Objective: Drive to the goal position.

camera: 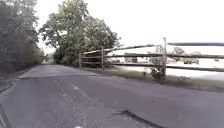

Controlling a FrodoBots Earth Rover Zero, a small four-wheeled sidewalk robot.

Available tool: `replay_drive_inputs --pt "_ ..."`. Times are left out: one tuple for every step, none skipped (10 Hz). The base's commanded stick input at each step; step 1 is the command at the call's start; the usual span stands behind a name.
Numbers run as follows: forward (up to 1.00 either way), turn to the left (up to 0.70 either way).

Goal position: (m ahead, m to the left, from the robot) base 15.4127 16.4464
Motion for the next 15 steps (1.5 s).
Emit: replay_drive_inputs --pt "0.7 0.0" --pt "0.7 0.0" --pt "0.7 0.0" --pt "0.7 0.0" --pt "0.7 0.0" --pt "0.7 0.0" --pt "0.7 0.0" --pt "0.7 0.1" --pt "0.7 0.35" --pt "0.7 0.35" --pt "0.7 0.35" --pt "0.7 0.35" --pt "0.7 0.35" --pt "0.7 0.35" --pt "0.7 0.35"
